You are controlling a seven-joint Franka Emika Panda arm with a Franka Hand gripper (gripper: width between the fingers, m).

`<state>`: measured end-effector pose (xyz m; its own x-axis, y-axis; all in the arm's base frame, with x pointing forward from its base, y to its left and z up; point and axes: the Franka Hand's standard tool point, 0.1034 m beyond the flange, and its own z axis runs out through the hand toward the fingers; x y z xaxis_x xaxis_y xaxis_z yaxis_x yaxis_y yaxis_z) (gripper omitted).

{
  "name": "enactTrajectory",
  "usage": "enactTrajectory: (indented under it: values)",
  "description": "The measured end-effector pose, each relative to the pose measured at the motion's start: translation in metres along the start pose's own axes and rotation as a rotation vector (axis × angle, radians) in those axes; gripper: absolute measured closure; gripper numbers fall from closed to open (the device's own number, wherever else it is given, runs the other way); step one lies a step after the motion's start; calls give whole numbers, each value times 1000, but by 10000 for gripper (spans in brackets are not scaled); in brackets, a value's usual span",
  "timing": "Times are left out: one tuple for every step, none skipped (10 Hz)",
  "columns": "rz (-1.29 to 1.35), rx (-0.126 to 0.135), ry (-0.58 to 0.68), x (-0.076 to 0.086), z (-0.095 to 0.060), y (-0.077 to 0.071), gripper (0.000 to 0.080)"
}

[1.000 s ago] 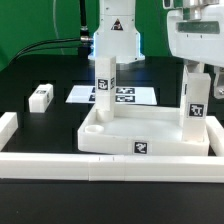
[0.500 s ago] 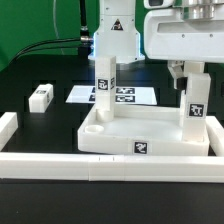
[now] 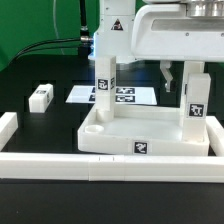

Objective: Assemble desk

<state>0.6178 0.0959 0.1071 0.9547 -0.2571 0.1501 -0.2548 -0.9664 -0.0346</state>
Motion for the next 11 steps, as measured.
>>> enactTrajectory:
  values:
    - [0,1,1,0,0,0,150]
    - [1,1,1,0,0,0,326]
    - [1,0,0,0,0,0,326]
    - [1,0,0,0,0,0,464]
    - [3,1,0,0,0,0,464]
    - [25,2,0,0,0,0,514]
    - [43,4,-1,0,0,0,514]
    - [165,14,-8,0,0,1,514]
    - [290,24,-11,0,0,1,514]
    - [429,30,-15,0,0,1,514]
    - [544,30,-19,-1,0,2,514]
